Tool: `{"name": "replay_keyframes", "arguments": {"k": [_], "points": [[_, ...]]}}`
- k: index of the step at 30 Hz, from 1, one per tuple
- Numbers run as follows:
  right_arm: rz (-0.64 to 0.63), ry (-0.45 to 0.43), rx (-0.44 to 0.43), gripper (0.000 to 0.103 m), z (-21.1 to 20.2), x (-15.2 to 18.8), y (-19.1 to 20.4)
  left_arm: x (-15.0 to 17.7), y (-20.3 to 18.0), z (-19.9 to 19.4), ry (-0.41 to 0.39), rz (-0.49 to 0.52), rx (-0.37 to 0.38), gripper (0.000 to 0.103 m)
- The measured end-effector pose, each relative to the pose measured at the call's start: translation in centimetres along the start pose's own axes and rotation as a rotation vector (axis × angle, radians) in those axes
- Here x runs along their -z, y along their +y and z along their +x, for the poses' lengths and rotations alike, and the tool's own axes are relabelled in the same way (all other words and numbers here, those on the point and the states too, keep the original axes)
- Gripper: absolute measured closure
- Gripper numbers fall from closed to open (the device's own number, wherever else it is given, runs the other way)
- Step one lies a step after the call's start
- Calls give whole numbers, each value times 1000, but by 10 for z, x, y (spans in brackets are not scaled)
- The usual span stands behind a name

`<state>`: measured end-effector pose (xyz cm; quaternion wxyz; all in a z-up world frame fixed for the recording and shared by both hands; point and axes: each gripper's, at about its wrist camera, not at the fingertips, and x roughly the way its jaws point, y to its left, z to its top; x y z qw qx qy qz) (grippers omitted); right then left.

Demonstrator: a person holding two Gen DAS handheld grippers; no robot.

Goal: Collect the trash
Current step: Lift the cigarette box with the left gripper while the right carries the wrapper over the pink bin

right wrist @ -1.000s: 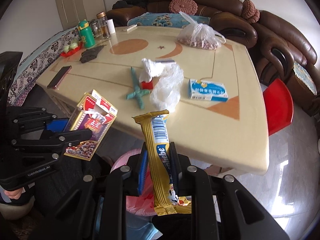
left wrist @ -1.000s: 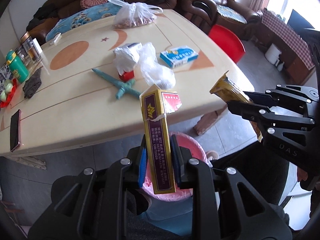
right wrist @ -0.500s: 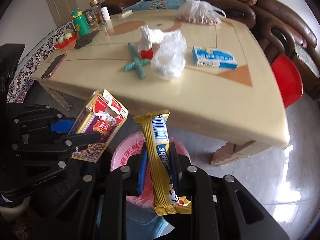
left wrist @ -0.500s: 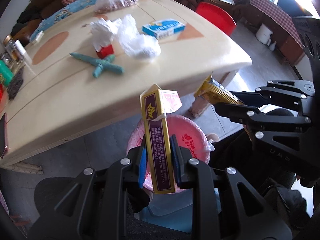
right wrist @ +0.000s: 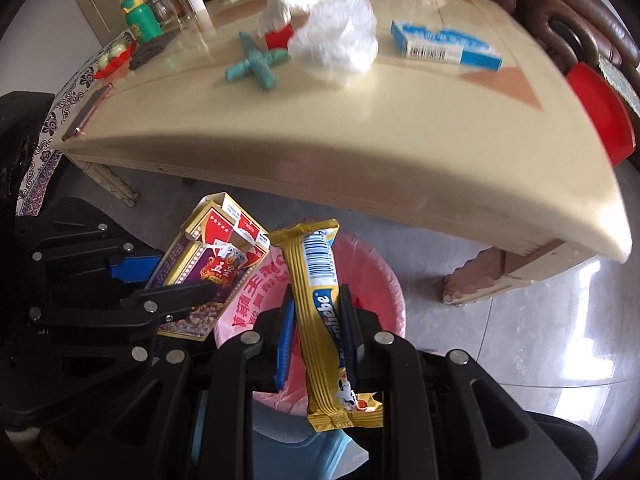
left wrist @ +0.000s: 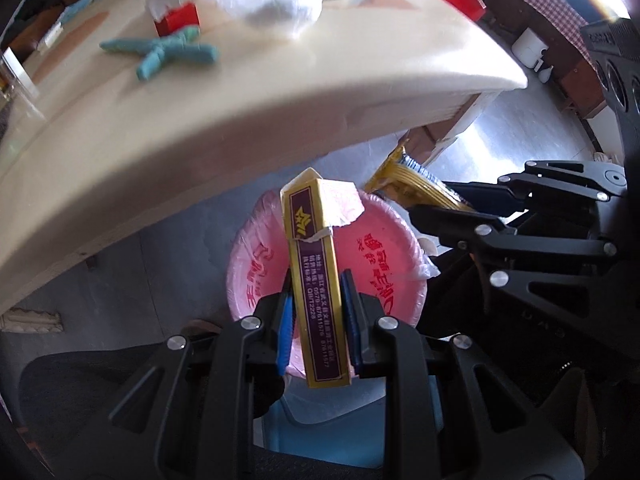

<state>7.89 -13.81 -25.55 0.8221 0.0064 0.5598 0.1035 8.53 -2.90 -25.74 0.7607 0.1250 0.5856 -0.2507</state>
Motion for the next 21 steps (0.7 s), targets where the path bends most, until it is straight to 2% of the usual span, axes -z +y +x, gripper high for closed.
{"name": "replay_keyframes", "arguments": {"k": [8, 21], "points": [[13, 64, 16, 82, 47, 5, -5, 0, 13, 42, 73, -49, 17, 81], [52, 174, -15, 82, 111, 21, -18, -2, 25, 100, 187, -92, 6, 81]]}}
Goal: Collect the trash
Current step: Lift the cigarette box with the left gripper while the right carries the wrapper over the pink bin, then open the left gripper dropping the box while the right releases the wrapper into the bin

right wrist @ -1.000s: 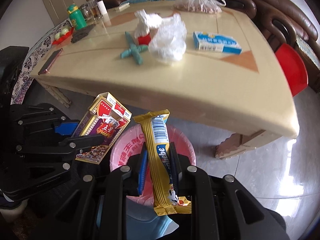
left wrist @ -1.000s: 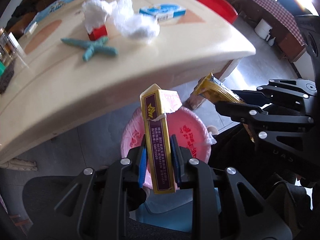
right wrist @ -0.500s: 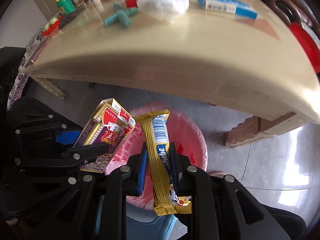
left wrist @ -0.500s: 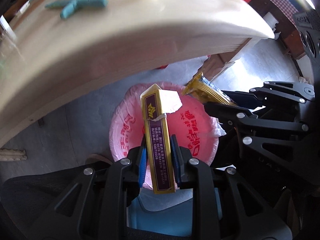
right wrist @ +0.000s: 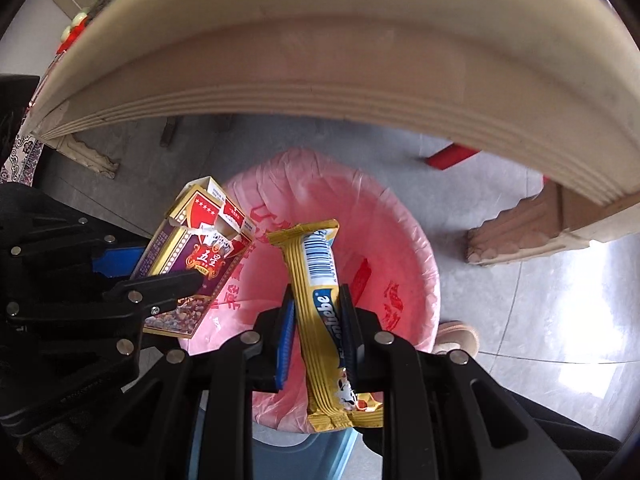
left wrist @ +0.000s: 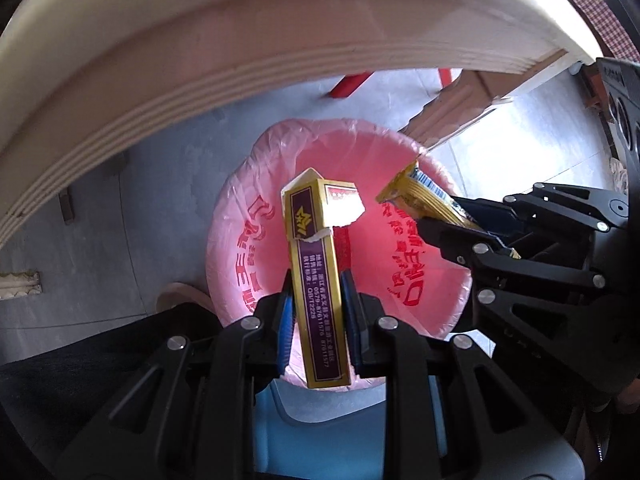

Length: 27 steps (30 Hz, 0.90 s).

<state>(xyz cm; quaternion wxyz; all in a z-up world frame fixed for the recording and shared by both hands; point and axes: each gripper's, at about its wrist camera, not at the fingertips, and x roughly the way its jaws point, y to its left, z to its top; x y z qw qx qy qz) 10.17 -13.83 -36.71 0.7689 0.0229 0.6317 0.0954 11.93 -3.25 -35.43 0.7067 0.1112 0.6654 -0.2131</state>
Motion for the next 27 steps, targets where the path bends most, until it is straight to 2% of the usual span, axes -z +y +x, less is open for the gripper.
{"name": "replay_keyframes", "arguments": {"k": [12, 22, 24, 27], "points": [[6, 74, -28, 82, 34, 2, -8, -8, 4, 41, 84, -24, 0, 81], [-1, 93, -51, 81, 42, 3, -7, -9, 6, 47, 98, -25, -7, 79], [3, 91, -51, 79, 42, 1, -9, -8, 5, 46, 98, -21, -16, 66], [7, 81, -42, 73, 40, 1, -10, -8, 5, 44, 90, -19, -35, 63]]}}
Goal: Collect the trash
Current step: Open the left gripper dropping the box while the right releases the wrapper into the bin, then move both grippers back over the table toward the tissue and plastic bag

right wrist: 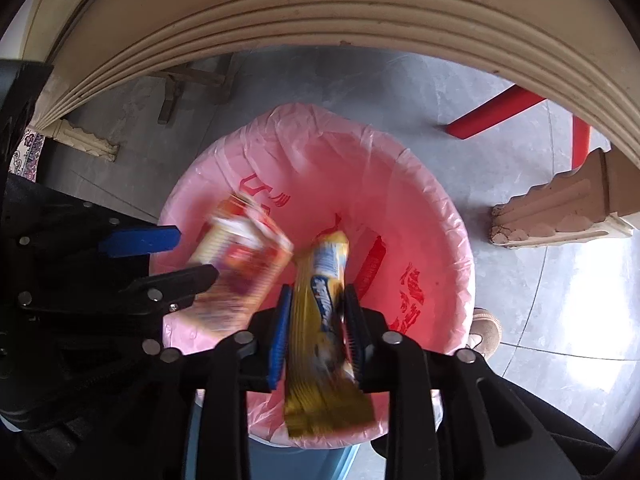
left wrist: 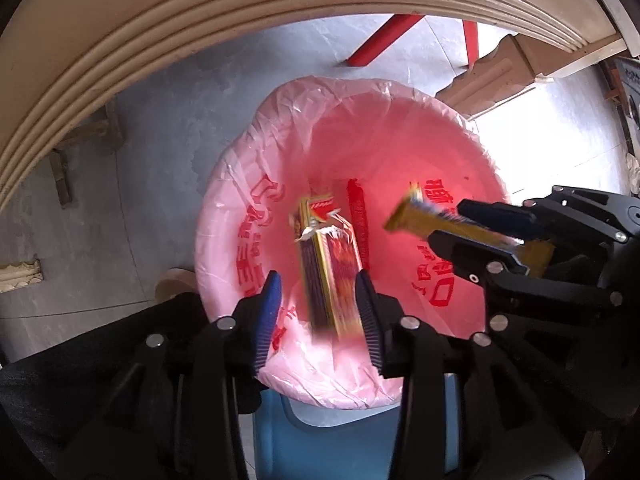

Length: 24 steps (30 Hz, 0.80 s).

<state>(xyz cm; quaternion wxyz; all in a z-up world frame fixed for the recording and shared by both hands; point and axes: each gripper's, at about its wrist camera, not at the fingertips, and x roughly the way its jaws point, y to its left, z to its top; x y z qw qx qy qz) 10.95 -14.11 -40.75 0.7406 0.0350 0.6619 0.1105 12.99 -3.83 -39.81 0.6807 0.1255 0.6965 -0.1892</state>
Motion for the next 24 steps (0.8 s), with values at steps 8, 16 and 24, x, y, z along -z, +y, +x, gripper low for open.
{"name": "replay_keyframes", "arguments": {"k": [8, 16, 24], "points": [[25, -14, 3, 60, -3, 0, -2, -1, 10, -2, -3, -41, 3, 58], [32, -25, 0, 56, -8, -1, -4, -2, 11, -5, -15, -53, -12, 52], [38, -53, -23, 54, -30, 5, 0, 11, 3, -34, -64, -12, -56, 50]]}}
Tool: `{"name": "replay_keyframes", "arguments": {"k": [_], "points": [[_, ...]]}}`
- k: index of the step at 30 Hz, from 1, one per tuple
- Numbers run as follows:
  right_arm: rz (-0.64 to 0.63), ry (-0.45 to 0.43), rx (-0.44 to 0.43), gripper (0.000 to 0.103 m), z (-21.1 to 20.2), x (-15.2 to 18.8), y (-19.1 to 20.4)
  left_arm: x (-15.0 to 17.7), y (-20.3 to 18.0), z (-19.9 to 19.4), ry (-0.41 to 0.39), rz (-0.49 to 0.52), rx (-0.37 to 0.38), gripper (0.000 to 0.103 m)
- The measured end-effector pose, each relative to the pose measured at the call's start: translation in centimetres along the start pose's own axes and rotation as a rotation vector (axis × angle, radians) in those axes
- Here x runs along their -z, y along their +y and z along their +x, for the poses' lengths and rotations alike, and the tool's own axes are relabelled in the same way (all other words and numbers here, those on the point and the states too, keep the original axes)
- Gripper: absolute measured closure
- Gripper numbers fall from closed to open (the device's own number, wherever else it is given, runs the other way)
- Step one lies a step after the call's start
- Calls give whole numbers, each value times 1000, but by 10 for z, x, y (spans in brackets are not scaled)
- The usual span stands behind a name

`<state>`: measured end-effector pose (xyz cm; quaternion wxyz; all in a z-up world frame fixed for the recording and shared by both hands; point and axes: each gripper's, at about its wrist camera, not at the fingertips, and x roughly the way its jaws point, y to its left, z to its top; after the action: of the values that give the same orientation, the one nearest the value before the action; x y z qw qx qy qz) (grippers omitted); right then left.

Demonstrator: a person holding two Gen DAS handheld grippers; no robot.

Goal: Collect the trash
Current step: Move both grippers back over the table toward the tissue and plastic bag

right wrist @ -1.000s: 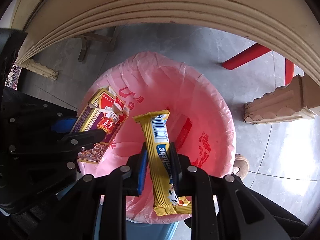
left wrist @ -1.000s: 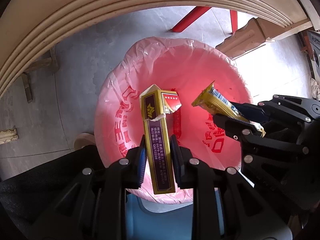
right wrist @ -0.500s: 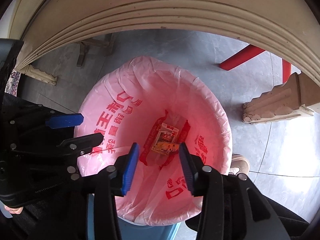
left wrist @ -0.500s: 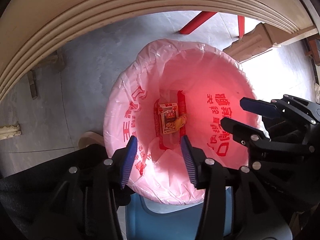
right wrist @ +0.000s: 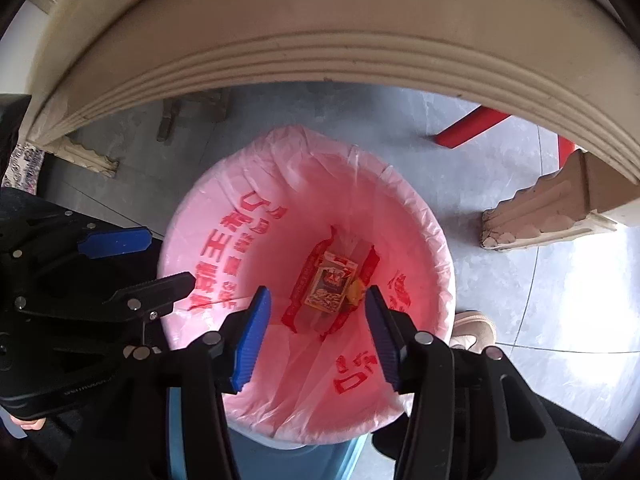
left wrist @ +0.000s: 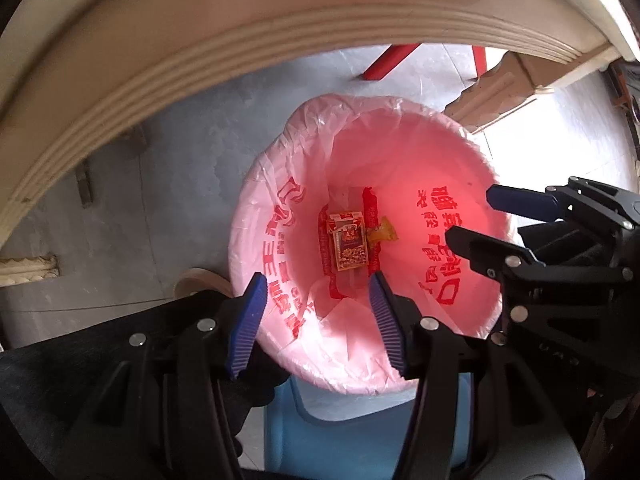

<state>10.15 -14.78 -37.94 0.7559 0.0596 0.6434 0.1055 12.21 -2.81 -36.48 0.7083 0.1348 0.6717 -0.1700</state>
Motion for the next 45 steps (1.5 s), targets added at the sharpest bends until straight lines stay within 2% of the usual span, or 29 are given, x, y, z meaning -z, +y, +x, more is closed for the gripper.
{"name": "replay_keyframes", "arguments": {"k": [4, 9, 12, 15, 18, 22, 26, 31, 39, 45], "points": [[-18, -56, 7, 54, -32, 3, 7, 8, 0, -36, -51, 16, -4, 50], [-21, -138, -35, 54, -91, 7, 13, 19, 1, -102, -147, 33, -14, 50], [-31, -191, -41, 54, -130, 6, 17, 20, 5, -142, -215, 41, -53, 47], [-49, -230, -5, 53, -167, -2, 24, 15, 12, -184, -283, 36, -89, 43], [-53, -269, -21, 45, -200, -14, 30, 9, 20, -217, -335, 17, -104, 43], [-104, -338, -17, 44, -242, -31, 45, 0, 37, -252, -378, -26, -102, 42], [-135, -386, -15, 39, -269, -47, 56, -9, 56, -274, -398, -71, -104, 42], [-162, -403, -3, 38, -285, -64, 62, -27, 59, -294, -422, -56, -116, 42], [-161, -398, 11, 38, -285, -86, 59, -54, 50, -306, -431, -4, -150, 41], [-143, -386, 14, 38, -277, -100, 49, -77, 49, -297, -409, 22, -165, 41]]}}
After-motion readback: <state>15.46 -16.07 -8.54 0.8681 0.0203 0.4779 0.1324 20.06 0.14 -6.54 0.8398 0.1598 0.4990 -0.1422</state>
